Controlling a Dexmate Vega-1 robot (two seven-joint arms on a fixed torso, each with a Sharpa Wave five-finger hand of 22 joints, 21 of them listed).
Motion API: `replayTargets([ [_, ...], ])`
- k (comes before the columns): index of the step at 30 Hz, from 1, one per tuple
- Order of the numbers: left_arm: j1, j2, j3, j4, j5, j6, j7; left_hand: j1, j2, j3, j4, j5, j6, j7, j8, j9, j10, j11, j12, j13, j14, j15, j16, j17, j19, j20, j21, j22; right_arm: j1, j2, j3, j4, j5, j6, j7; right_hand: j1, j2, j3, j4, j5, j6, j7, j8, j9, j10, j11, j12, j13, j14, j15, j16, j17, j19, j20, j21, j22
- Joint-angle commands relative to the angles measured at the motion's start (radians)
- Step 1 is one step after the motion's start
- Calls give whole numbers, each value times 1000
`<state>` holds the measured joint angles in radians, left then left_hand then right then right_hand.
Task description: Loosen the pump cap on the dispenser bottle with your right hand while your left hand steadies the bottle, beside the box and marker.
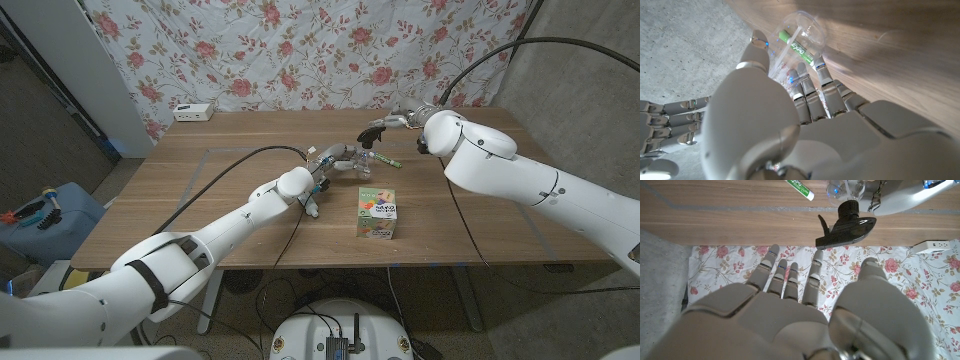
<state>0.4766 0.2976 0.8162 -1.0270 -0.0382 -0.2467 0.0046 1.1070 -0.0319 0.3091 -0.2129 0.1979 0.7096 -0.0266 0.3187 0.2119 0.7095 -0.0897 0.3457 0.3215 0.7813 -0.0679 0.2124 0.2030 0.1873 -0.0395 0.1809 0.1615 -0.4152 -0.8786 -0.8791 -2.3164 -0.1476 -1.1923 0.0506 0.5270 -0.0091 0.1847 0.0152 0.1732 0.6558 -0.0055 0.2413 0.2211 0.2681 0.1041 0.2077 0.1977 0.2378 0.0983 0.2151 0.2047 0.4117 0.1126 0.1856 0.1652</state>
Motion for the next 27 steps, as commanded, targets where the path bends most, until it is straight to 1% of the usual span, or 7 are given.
replayTargets([
  [1, -9, -5, 3, 14, 2, -6, -4, -51, 127, 66, 57, 5, 70, -13, 8, 4, 63, -49, 3, 181, 22, -94, 7, 1, -3, -88, 0, 2, 36, 11, -42, -4, 47, -69, -46, -17, -2, -7, 5, 9, 25, 6, 13, 3, 16, 5, 8, 4, 12, -2, 9, 3, 17, 2, 10, 3],
  [7, -11, -7, 3, 17, 2, -8, -4, -52, 127, 66, 57, 5, 71, -13, 8, 4, 61, -47, 2, 182, 20, -94, 7, 1, -3, -88, 0, 2, 62, 13, -66, 1, 77, -89, -59, -35, -7, -15, 10, 11, 59, 7, 23, 2, 24, 9, 9, 4, 24, -2, 11, 2, 22, 0, 10, 3],
  [10, -12, -8, 4, 18, 2, -9, -4, -52, 127, 66, 57, 5, 70, -12, 7, 4, 62, -47, 2, 182, 21, -94, 7, 1, -3, -89, 1, 2, 80, 20, -84, 5, 88, -114, -70, -43, -7, -18, 12, 12, 74, 6, 27, 2, 29, 11, 10, 4, 27, 0, 11, 2, 25, 0, 10, 3],
  [19, -12, -5, 6, 11, 6, -5, -5, -53, 128, 66, 58, 5, 70, -11, 7, 4, 62, -50, 1, 183, 23, -93, 8, 1, -3, -88, 1, 2, 130, 28, -124, 22, 142, -149, -83, -55, -9, -23, 17, 14, 82, 13, 28, 1, 32, 18, 9, 3, 30, 3, 11, 1, 31, -3, 11, 3],
  [23, -11, -3, 6, 6, 8, -3, -4, -54, 129, 66, 59, 5, 70, -11, 6, 4, 62, -47, 0, 184, 22, -93, 7, 1, -3, -87, 1, 2, 147, 31, -137, 31, 165, -153, -90, -66, -11, -27, 21, 15, 78, 20, 25, 0, 32, 19, 8, 3, 31, 3, 11, 2, 32, -4, 10, 3],
  [27, -11, -3, 7, 4, 8, -3, -7, -53, 127, 67, 58, 5, 70, -14, 6, 4, 63, -50, 0, 184, 22, -94, 6, -1, -3, -88, 1, 2, 162, 35, -151, 38, 182, -156, -102, -75, -13, -32, 24, 16, 79, 24, 24, 0, 32, 24, 7, 3, 31, 5, 10, 2, 33, -3, 10, 3],
])
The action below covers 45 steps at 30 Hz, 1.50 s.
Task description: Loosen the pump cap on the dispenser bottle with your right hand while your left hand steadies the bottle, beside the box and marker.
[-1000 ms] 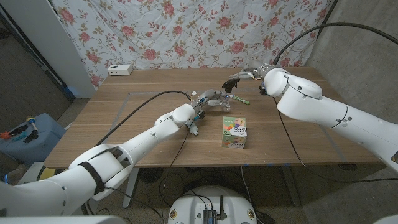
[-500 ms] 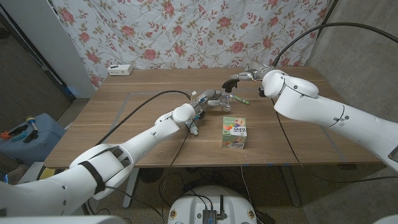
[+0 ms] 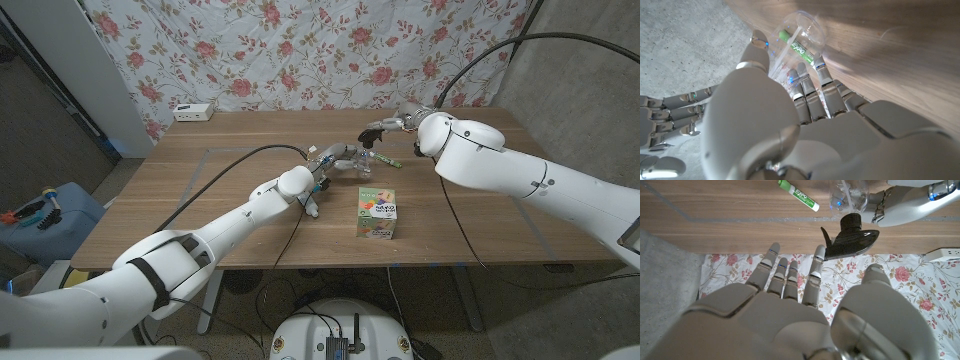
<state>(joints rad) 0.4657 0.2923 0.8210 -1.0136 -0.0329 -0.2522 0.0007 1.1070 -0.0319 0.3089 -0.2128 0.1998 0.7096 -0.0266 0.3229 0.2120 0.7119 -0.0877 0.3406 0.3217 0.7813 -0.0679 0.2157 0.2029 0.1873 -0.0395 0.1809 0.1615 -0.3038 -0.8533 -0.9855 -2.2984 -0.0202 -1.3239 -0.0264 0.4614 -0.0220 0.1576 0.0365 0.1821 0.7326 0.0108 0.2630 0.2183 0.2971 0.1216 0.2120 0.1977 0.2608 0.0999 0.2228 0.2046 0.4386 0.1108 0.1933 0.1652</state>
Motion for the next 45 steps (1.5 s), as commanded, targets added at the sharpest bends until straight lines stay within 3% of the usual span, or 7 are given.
replayTargets([
  [1, 1, 2, 2, -10, 3, 4, -3, -54, 128, 67, 58, 3, 70, -14, 2, 4, 61, -51, 5, 184, 21, -94, 3, 0, -2, -88, 1, 2, 55, 11, -49, 22, 58, -23, -27, -15, -2, -8, 5, 8, 3, 8, 2, 2, 3, 9, 3, 3, 9, 4, 2, 2, 6, -2, 2, 3],
  [23, -4, -3, 5, -3, 3, 11, -5, -53, 129, 67, 57, 3, 71, -13, 1, 4, 61, -51, 2, 187, 22, -94, 5, 2, -3, -86, 1, 2, 123, 37, -112, 60, 92, -24, -66, -68, -20, -36, 25, 21, -1, 18, -8, 0, 6, 17, 0, 3, 15, 17, 2, 3, 10, 4, -1, 3],
  [37, -6, -9, 7, 10, 3, 5, -2, -55, 131, 69, 58, 4, 71, -11, 0, 5, 62, -49, 0, 189, 22, -93, 4, 1, -2, -84, 1, 2, 201, 61, -190, 88, 121, -72, -64, -89, -35, -53, 30, 33, -38, 35, -27, -2, -4, 21, -6, 3, 15, 27, -3, 1, 13, 16, -2, 3],
  [45, -7, -14, 8, 18, 1, -2, -2, -55, 130, 69, 58, 4, 72, -12, -1, 5, 61, -51, -1, 190, 23, -91, 4, 0, -2, -84, 1, 2, 270, 56, -254, 101, 221, -72, -133, -84, -36, -54, 26, 38, -54, 34, -35, -2, -8, 19, -8, 3, 14, 28, -5, 0, 10, 21, -4, 3],
])
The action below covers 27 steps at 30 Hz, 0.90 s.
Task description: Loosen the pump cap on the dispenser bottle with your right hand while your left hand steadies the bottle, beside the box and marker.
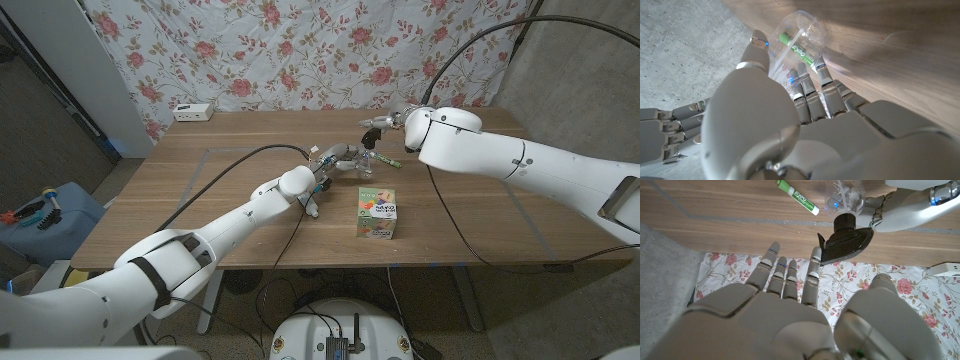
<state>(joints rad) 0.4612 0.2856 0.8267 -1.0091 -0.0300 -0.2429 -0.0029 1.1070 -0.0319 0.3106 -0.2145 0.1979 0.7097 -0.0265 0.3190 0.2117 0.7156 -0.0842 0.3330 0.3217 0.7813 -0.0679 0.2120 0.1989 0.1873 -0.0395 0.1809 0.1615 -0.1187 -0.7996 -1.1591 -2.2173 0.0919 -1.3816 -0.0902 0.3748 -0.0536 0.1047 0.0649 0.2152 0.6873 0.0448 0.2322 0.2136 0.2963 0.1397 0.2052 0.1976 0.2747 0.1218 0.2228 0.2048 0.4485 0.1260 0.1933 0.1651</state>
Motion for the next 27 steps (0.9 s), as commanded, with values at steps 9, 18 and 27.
replayTargets([
  [9, 0, -4, 1, 6, -2, -6, 3, -58, 131, 68, 61, 6, 72, -13, 3, 5, 59, -52, 6, 191, 23, -90, 7, 4, -2, -83, 1, 2, 198, 5, -170, 58, 388, -14, -290, 21, 0, 5, -13, 12, -17, -2, -8, 2, -10, -2, -3, 3, 2, 4, -6, -2, 0, 5, -4, 3],
  [18, 0, -3, 1, 5, -2, -7, 1, -60, 132, 68, 62, 6, 72, -13, 2, 5, 60, -53, 5, 192, 22, -92, 7, 6, -2, -81, 1, 2, 266, 13, -229, 89, 574, -14, -447, 65, 14, 22, -38, 24, -18, -7, -7, 2, -10, -5, -4, 2, 5, -1, -7, -4, 3, -1, -4, 3],
  [27, 5, 0, 2, -7, -1, -3, 3, -62, 132, 69, 62, 6, 72, -13, 1, 5, 61, -52, 4, 193, 24, -91, 7, 5, -2, -81, 1, 2, 276, 11, -234, 95, 653, -14, -520, 138, 36, 52, -79, 37, -11, -14, -3, 2, -6, -7, -3, 2, 10, -10, -8, -6, 8, -8, -4, 3],
])
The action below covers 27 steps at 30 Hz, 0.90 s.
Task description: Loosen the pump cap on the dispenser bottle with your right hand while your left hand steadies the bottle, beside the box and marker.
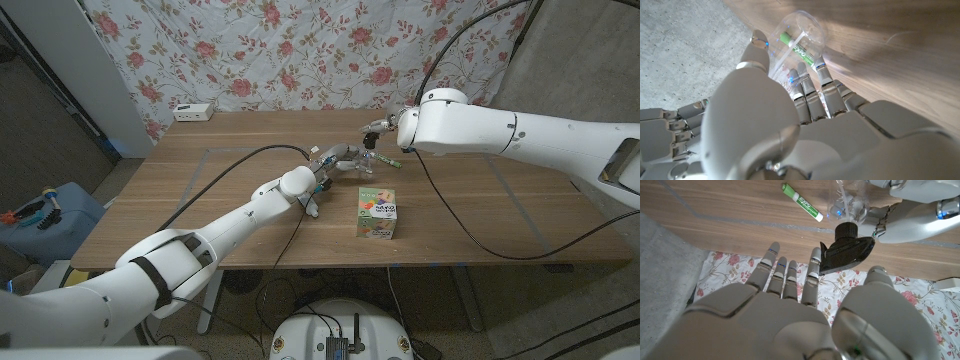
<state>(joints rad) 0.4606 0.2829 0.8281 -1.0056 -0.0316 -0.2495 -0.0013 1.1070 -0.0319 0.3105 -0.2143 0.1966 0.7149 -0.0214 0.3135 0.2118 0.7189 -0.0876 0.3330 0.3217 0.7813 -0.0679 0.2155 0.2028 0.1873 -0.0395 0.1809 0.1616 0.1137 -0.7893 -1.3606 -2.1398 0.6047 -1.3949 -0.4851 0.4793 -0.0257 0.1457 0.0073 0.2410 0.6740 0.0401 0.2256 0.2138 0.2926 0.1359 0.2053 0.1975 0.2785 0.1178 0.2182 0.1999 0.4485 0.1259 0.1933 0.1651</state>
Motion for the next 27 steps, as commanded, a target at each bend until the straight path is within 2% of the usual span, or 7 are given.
replayTargets([
  [1, 6, 3, 0, -10, 1, 3, 1, -62, 133, 69, 62, 7, 67, -17, 7, 5, 57, -49, 4, 193, 24, -92, 4, 2, -2, -80, 1, 2, 41, 0, -30, 17, 147, -1, -134, 43, 11, 15, -27, 13, 4, -10, 5, 2, -2, -3, -3, 2, 7, -7, -4, -1, 11, -9, -3, 3],
  [16, 8, 5, 0, -18, 1, 6, -1, -64, 132, 69, 62, 7, 68, -17, 6, 5, 58, -51, 2, 195, 23, -92, 4, 2, -1, -79, 1, 3, 35, -1, -23, 18, 163, -1, -167, 126, 38, 49, -76, 22, 30, -16, 14, 2, 12, -11, 0, 2, 20, -22, -3, -4, 20, -18, -2, 3],
  [27, 7, 8, -1, -16, -1, 5, -7, -66, 132, 68, 62, 6, 68, -18, 5, 5, 58, -48, 1, 196, 23, -91, 4, 2, -1, -79, 1, 3, -9, 1, 23, 13, 78, -1, -86, 172, 57, 70, -103, 22, 35, -20, 14, 2, 15, -14, -1, 2, 23, -24, -4, -4, 23, -20, -3, 3],
])
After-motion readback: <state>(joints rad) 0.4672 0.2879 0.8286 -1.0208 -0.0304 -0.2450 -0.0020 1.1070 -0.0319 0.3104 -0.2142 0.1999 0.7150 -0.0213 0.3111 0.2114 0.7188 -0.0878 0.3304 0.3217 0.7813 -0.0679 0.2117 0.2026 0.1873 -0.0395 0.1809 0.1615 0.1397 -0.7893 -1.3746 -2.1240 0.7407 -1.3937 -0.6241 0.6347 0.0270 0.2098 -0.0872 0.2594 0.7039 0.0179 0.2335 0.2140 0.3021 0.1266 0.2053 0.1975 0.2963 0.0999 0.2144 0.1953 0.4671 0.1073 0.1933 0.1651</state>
